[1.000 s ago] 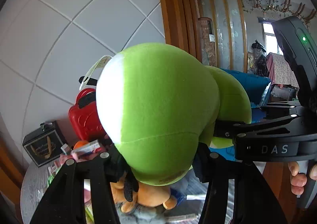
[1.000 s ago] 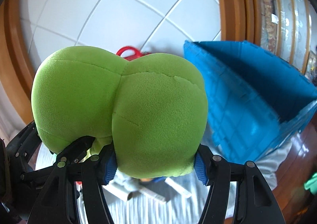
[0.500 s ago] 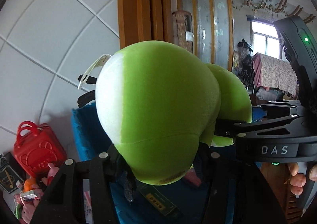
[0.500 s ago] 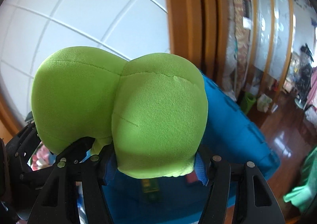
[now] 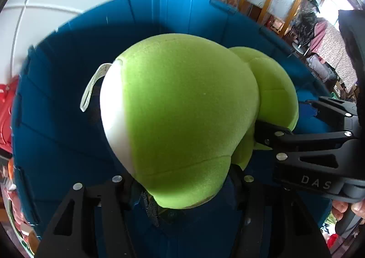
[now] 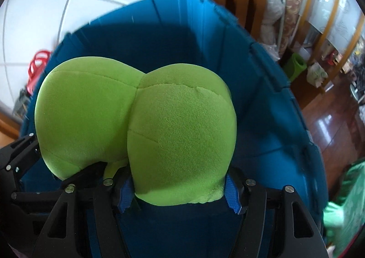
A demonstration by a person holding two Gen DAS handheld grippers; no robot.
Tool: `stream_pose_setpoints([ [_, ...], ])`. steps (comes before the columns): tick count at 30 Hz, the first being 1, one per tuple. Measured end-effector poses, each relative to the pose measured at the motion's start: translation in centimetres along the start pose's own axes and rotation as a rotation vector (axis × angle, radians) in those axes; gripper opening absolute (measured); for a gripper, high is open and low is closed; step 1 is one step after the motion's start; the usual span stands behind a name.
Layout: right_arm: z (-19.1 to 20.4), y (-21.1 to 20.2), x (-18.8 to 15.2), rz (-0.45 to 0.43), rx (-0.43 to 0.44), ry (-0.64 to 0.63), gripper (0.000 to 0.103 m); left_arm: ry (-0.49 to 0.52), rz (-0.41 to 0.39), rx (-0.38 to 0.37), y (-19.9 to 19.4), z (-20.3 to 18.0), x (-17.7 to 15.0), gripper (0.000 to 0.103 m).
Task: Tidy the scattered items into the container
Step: 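Carry the green frog plush into the blue crate and open both tools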
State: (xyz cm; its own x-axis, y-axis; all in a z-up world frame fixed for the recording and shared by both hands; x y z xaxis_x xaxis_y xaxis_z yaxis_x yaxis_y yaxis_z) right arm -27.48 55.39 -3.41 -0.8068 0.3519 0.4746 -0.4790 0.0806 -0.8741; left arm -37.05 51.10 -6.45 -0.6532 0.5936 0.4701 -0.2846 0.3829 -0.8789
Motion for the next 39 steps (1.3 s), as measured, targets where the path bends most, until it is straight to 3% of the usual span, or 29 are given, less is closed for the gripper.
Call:
stream_pose_setpoints([
  [4,-1.9,3.5,1.1,0.043,-0.023,-0.044,0.072,-0.033,0.07,-0.008,0.4,-0.8,-0.7,0.06],
  [9,-1.8,3.9,0.6,0.055,-0.069,-0.069,0.077,-0.064,0.121,0.0,0.7,-0.8,-0.9,0.063],
  [13,-1.6,2.9,0.2,0.041,-0.079,-0.07,0.079,-0.094,0.144,-0.024,0.3,-1.5,-1.1,0.068],
  [15,-1.4,1.9,0.3,0.024,-0.089,-0.068,0.085,-0.11,0.145,-0.052,-0.4,-1.4,-1.9,0.068],
  [20,-1.4,-0.6,0.5,-0.027,-0.138,-0.076,0.089,-0.1,0.122,-0.046,-2.6,-1.1,-4.6,0.068],
  [22,-1.3,-1.5,0.4,-0.047,-0.153,-0.083,0.098,-0.098,0.098,-0.044,-4.1,0.1,-5.1,0.068],
  [31,-0.2,-5.7,0.7,-0.18,-0.228,-0.098,0.102,-0.064,-0.1,0.078,-9.4,1.4,-6.9,0.068],
  [35,2.3,-9.0,1.0,-0.288,-0.257,-0.124,0.102,-0.098,-0.177,0.109,-12.2,3.3,-7.4,0.068],
  [39,5.5,-11.1,1.1,-0.351,-0.225,-0.14,0.102,-0.126,-0.253,0.149,-14.9,5.7,-8.2,0.068],
])
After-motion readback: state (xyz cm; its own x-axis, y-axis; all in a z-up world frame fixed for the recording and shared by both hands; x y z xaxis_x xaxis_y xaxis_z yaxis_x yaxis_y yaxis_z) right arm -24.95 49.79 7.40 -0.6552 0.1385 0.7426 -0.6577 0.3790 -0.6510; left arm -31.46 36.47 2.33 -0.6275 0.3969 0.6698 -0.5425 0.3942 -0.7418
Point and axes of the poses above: each gripper's, at about its wrist camera, not at the fingertips, and y roughly the way its jaws point, z to its left, x to its top, the point moved 7 cm from there along y, roughly the way its jaws point, and after that the axes turned 5 degrees about -z, right-handed, at the moved point
